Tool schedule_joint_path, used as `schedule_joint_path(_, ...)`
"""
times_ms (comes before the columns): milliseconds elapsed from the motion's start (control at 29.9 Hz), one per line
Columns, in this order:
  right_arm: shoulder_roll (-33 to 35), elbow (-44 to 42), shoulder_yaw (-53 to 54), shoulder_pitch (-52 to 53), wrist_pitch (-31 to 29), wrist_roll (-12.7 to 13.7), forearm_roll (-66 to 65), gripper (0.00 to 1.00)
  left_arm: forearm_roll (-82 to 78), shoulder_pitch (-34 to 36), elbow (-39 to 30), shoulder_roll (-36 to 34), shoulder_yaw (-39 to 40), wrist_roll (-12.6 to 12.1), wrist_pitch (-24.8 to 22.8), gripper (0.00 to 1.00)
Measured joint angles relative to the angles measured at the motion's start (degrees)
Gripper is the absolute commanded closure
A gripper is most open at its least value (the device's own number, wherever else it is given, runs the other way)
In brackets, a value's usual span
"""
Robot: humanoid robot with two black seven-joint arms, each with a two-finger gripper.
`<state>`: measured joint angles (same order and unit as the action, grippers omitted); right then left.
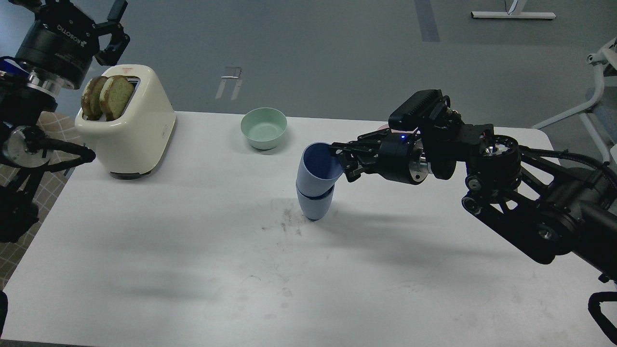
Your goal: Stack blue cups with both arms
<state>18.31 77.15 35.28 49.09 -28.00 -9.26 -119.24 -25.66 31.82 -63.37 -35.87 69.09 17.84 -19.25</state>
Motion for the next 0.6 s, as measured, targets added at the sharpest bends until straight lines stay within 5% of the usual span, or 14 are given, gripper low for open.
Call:
schedule_joint_path(67,0.0,-0.1,0.0,-0.1,0.0,0.1,0.0,0.84,0.0,0.0,0.0,0.0,0.0,0.0,0.0,0.02)
schedule_joint_path(134,-0.1,-0.2,0.0,-0.2,0.0,0.2,0.0,0.59,0.0,0.0,0.0,0.0,0.0,0.0,0.0,0.02)
schedule_joint_path(201,-0.2,-0.2,0.0,-0.3,0.0,0.3,0.0,0.45,0.0,0.0,0.0,0.0,0.0,0.0,0.0,0.02)
schedule_joint_path(434,-0.2,-0.2,0.9,-1.1,0.0,0.3,0.1,0.08,0.0,-0.1,0.0,0.0,-0.1,0.0,0.0,0.02)
schedule_joint_path(602,-0.3,-0.2,2.5,-1.4,0.0,0.3,0.5,0.0,0.0,-0.1,0.0,0.1,-0.1,0.0,0.0,0.02)
